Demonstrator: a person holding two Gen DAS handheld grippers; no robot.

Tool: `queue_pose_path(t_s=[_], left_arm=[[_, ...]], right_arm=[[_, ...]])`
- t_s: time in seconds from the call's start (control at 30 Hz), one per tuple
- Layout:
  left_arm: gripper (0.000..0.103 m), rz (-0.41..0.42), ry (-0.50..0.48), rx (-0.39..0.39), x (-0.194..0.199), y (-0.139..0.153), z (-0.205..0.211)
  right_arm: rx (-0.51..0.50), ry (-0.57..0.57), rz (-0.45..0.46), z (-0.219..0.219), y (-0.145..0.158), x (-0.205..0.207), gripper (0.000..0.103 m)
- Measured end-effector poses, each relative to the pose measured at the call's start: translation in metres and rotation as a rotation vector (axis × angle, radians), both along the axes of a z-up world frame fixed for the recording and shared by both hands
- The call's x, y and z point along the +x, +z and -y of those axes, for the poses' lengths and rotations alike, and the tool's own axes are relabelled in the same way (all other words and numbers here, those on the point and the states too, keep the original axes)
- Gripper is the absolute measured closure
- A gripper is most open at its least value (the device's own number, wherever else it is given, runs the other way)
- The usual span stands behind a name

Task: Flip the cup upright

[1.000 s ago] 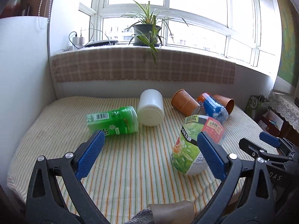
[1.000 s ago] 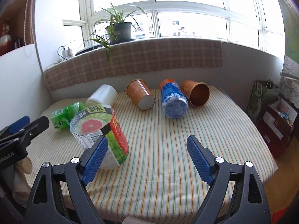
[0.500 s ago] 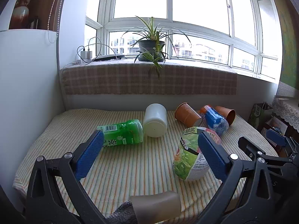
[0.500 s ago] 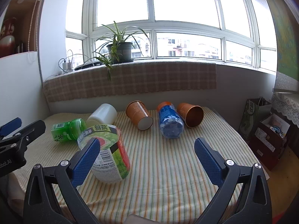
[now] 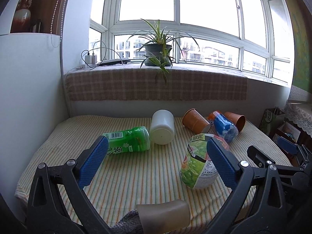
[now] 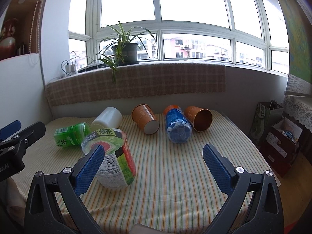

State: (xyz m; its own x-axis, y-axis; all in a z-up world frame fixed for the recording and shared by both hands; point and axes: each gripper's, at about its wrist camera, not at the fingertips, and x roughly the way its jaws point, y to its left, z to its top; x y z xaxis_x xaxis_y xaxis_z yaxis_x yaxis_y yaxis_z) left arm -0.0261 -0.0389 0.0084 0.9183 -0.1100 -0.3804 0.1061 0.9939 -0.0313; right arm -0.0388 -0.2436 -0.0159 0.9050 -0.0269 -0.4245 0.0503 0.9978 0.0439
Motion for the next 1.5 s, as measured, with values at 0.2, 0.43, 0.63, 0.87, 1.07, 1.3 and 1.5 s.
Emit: queue_pose_path(t_s=[0.2,0.43,0.63,0.87,1.07,1.3,1.5], left_arm=[[0.001,-0.009,0.0,0.0,0.002,-0.002,0.001],[0.001,-0.017,0.005,0.001,0.006,-0.004,0.001],[0.001,-0.019,0.008,0.001,0.008,-0.006,0.001],[0.001,-0.027,0.014,-0.002,0.01,-0.009,-0.001],[0.001,-0.027,0.016,-0.001,0.01,-0.009,-0.001],[0.001,-0.035,0.024,0.004,0.013,-0.011,-0.001],[0.001,-0.024,0.029,0.026,0.011,-0.013,0.0]], right_arm=[[0.004,0.001,-0.012,0.001,-0.002,0.001,0.003],[0.005,0.007,-0.025,0.001,-0.005,0.004,0.002],[0.01,0.011,-0.037,0.001,-0.008,0.007,0.002],[0.008,0.019,-0.044,-0.001,-0.01,0.007,0.002],[0.014,0.026,-0.058,-0.001,-0.012,0.01,0.002],[0.014,0.025,-0.059,-0.001,-0.012,0.01,0.003],[0.021,0.027,-0.063,0.001,-0.012,0.009,0.003]])
